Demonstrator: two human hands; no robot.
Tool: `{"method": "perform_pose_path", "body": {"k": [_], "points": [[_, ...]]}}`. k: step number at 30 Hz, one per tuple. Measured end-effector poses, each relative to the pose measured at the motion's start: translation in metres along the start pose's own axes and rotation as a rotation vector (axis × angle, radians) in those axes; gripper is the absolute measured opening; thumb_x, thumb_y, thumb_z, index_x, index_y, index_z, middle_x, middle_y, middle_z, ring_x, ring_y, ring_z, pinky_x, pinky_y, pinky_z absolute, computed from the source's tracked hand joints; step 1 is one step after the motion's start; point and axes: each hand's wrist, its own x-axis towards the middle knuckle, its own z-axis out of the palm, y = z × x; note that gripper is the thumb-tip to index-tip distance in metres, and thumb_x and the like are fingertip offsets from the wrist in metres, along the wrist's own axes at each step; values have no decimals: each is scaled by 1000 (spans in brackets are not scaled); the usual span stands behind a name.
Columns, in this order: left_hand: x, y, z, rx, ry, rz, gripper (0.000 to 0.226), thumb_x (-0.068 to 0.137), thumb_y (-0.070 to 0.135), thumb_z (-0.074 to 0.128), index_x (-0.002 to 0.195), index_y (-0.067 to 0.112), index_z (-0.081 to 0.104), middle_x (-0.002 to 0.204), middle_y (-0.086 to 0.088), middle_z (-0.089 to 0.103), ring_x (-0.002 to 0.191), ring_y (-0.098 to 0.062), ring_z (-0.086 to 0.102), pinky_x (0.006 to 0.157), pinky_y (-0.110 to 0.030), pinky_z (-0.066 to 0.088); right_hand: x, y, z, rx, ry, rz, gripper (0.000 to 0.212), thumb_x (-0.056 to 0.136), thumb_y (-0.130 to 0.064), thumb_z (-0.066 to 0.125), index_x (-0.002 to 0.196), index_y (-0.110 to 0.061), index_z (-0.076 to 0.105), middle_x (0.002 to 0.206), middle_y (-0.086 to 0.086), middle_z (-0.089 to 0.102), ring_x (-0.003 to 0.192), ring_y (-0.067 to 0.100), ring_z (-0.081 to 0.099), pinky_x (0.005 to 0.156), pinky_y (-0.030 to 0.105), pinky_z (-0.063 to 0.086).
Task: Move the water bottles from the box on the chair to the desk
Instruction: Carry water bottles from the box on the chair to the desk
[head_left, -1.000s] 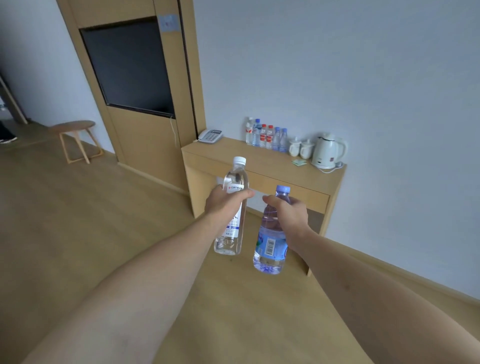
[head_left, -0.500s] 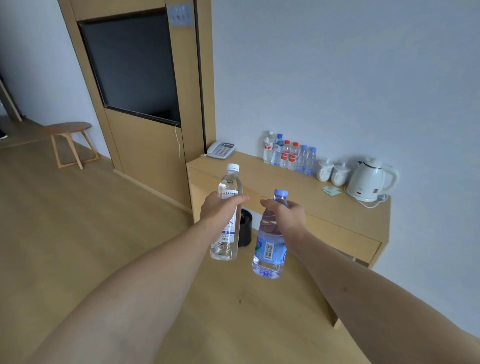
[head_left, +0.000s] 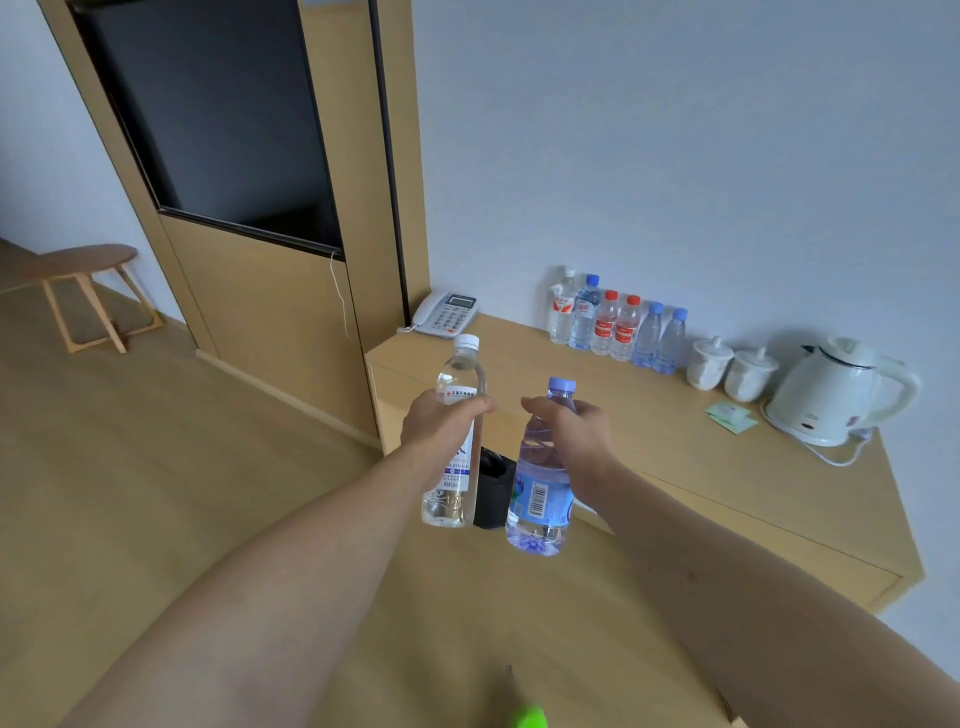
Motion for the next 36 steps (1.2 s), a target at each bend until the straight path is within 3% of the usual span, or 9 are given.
{"method": "perform_pose_path", "body": {"k": [8, 12, 18, 22, 23, 27, 29, 32, 36], "points": [[160, 27, 22, 5, 2, 10, 62, 59, 53, 87, 109, 22, 65, 100, -2, 72, 90, -23, 69, 70, -33, 51, 175, -14, 46, 21, -13, 3, 31, 81, -25, 81, 98, -4, 66, 84, 16, 71, 59, 28, 70, 59, 37, 62], [234, 44, 30, 50, -12, -13, 62, 60, 53, 87, 110, 22, 65, 103, -2, 72, 91, -22, 70, 74, -35, 55, 250, -28, 68, 55, -37, 53, 33, 81, -23, 81, 103, -3, 66, 77, 14, 72, 57, 29, 70, 56, 35, 60], [323, 64, 48, 45, -34, -47, 74, 58, 61, 88, 119, 24, 67, 112, 0, 73, 102, -23, 69, 94, -45, 57, 335, -41, 85, 62, -31, 73, 37, 81, -22, 81, 107, 0, 66, 79, 16, 71, 58, 30, 70, 55, 34, 59], [369, 69, 68, 11, -73, -99, 74, 57, 78, 83, 103, 22, 69, 85, 4, 76, 73, -16, 73, 60, -28, 54, 376, -39, 85, 76, 15, 97, 31, 83, -20, 80, 103, -1, 67, 66, 10, 70, 54, 28, 67, 53, 33, 58], [379, 71, 75, 15, -78, -114, 82, 56, 85, 78, 106, 20, 68, 85, 5, 74, 73, -15, 71, 59, -28, 51, 385, -38, 84, 76, 33, 102, 29, 83, -20, 80, 102, -2, 67, 66, 9, 70, 54, 27, 66, 52, 33, 58], [427, 78, 104, 36, -147, -131, 113, 50, 99, 63, 132, 21, 59, 109, -2, 71, 96, -23, 69, 82, -40, 56, 425, -38, 79, 80, 143, 98, 28, 80, -18, 82, 98, -3, 67, 77, 15, 70, 59, 30, 69, 53, 33, 59], [456, 81, 117, 49, -214, -118, 107, 49, 96, 66, 125, 21, 64, 108, -6, 74, 96, -29, 72, 90, -48, 58, 447, -42, 80, 88, 197, 83, 29, 80, -18, 82, 100, -3, 68, 78, 16, 71, 61, 31, 71, 54, 33, 59], [500, 92, 136, 91, -328, -76, 90, 52, 89, 71, 114, 24, 65, 101, -5, 75, 91, -27, 73, 84, -47, 60, 479, -48, 82, 113, 279, 52, 30, 80, -19, 83, 101, -3, 68, 74, 14, 72, 61, 30, 73, 54, 32, 58], [550, 110, 157, 123, -511, -58, 74, 62, 71, 79, 118, 28, 57, 108, -4, 72, 95, -26, 73, 85, -48, 59, 512, -57, 86, 120, 375, 47, 31, 81, -18, 82, 103, -2, 67, 66, 9, 72, 56, 27, 72, 51, 31, 57]]}}
